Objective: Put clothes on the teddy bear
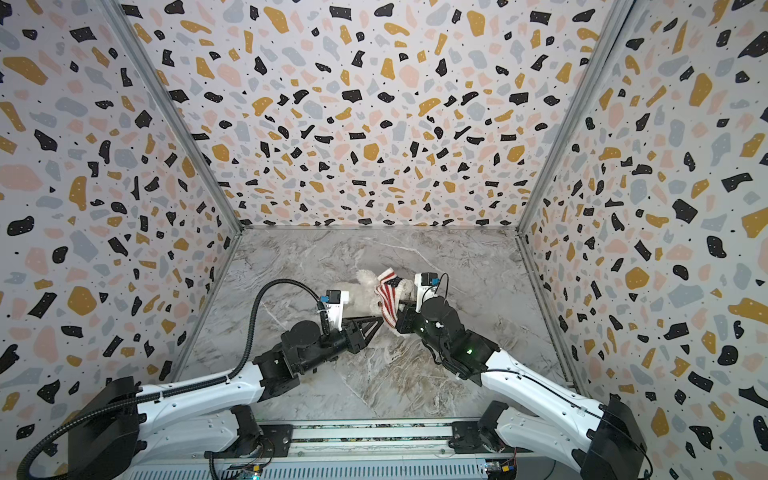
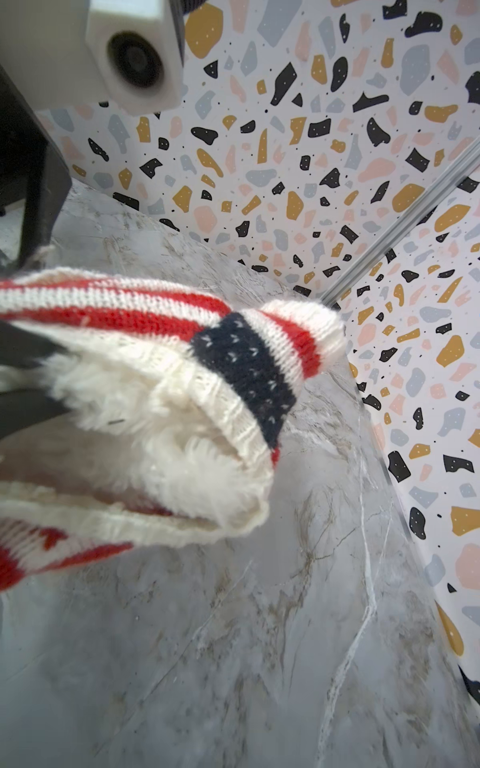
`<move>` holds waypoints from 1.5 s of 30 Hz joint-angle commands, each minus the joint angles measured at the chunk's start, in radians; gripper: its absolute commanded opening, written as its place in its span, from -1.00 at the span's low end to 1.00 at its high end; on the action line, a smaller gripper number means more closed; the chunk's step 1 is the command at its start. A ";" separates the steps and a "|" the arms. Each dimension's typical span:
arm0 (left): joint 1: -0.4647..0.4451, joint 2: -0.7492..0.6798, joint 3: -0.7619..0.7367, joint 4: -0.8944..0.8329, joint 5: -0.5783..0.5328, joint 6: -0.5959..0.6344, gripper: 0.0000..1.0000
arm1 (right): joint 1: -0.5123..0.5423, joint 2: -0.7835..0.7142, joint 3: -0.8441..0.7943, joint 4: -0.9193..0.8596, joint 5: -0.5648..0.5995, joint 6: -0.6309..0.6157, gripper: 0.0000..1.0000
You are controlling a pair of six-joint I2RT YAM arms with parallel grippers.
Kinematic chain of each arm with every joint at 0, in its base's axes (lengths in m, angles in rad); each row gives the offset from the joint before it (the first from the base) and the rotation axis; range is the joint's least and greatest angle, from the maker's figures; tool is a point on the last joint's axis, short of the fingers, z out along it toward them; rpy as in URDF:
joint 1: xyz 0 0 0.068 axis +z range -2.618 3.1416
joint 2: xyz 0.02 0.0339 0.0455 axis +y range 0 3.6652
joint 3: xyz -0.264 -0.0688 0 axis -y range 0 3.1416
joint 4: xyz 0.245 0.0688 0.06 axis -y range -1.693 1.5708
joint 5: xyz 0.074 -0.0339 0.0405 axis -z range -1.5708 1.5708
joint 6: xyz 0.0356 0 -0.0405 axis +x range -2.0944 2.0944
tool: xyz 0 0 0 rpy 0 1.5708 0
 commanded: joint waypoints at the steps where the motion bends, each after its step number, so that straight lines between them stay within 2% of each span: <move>1: -0.020 0.035 0.017 0.107 -0.026 -0.019 -0.18 | 0.000 -0.042 0.005 0.071 0.054 0.051 -1.00; 11: -0.050 0.143 0.054 0.190 -0.016 -0.058 -0.37 | 0.004 -0.049 -0.015 0.072 0.062 0.076 -1.00; 22: -0.065 0.233 0.109 0.246 0.001 -0.077 -0.46 | 0.007 -0.056 -0.031 0.083 0.066 0.089 -1.00; 37: -0.108 0.280 0.107 0.260 -0.007 -0.089 -0.98 | 0.007 -0.071 -0.036 0.083 0.092 0.094 -1.00; 45: -0.152 0.332 0.114 0.266 -0.011 -0.104 -1.00 | 0.011 -0.102 -0.060 0.096 0.114 0.126 -1.00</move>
